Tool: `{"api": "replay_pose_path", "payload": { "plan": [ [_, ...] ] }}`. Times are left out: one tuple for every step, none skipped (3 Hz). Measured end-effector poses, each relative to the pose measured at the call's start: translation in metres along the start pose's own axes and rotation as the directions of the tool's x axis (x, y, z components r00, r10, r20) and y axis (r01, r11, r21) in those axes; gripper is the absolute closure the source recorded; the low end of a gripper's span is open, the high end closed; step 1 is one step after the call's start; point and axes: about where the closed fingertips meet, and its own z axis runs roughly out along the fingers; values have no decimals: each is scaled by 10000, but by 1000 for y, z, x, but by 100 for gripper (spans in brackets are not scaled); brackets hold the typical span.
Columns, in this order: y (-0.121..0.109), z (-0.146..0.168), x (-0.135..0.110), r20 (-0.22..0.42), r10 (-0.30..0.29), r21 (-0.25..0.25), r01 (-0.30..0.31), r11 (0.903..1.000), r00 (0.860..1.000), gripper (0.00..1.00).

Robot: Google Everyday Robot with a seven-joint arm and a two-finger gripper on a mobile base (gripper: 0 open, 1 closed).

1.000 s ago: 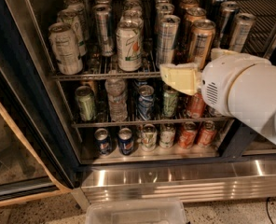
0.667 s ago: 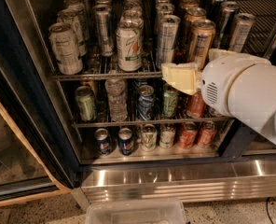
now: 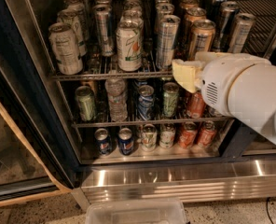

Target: Pick orange can from top shelf of fridge

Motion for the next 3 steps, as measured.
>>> {"api": "replay_pose_path", "payload": {
  "plan": [
    [-1, 2, -2, 143, 62, 122, -63, 9999, 9999, 55],
    [-4, 9, 3, 250, 140, 308, -148, 9994, 9996, 55],
    [-11, 17, 12, 255, 268, 469, -279, 9985, 9993, 54]
  ]
}}
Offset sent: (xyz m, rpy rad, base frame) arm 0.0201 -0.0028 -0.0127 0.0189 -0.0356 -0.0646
